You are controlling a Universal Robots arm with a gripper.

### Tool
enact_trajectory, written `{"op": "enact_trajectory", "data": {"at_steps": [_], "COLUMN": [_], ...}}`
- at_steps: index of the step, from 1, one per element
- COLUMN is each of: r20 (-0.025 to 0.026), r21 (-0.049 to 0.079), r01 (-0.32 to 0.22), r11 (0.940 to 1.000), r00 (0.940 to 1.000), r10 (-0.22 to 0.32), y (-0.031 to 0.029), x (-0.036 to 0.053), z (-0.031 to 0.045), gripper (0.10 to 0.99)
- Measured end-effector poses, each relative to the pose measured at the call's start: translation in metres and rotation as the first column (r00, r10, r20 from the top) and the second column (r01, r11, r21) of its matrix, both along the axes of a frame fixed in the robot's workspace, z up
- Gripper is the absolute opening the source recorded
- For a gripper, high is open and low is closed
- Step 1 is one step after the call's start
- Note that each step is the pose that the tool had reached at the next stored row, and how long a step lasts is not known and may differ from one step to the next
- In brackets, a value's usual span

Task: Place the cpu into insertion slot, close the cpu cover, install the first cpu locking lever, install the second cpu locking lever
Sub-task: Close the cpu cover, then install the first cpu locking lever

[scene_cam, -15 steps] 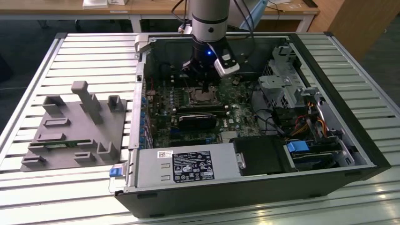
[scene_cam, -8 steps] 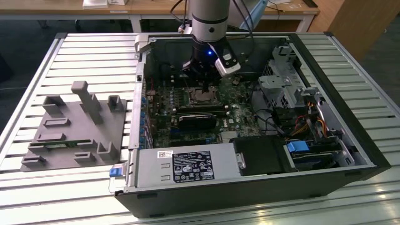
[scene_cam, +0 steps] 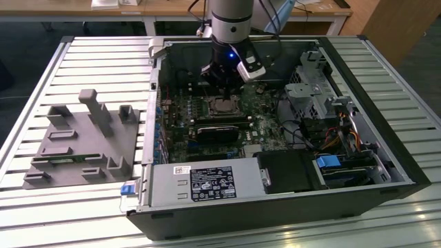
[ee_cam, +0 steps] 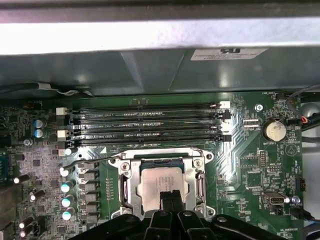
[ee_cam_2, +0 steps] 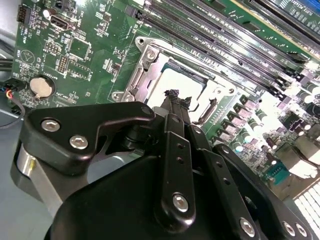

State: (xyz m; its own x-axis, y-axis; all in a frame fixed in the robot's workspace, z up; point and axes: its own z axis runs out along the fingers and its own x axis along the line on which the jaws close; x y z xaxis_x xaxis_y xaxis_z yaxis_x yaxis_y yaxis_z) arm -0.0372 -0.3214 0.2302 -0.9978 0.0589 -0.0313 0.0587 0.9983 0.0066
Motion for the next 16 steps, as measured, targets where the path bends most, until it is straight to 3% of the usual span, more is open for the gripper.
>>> {"op": "enact_trajectory", "data": {"at_steps": [4,16], "r20": [0.0000,0.0000], "r21": [0.000,0.000], "r01": [0.000,0.000], "r11": [1.0000,1.0000], "r00": [1.0000,1.0000], "r10": [0.000,0.000], "y": [0.0000,0.0000], "x": [0.0000,-0.0007], "z": [0.0046,0.0048], "gripper": [0.102,0.102]}}
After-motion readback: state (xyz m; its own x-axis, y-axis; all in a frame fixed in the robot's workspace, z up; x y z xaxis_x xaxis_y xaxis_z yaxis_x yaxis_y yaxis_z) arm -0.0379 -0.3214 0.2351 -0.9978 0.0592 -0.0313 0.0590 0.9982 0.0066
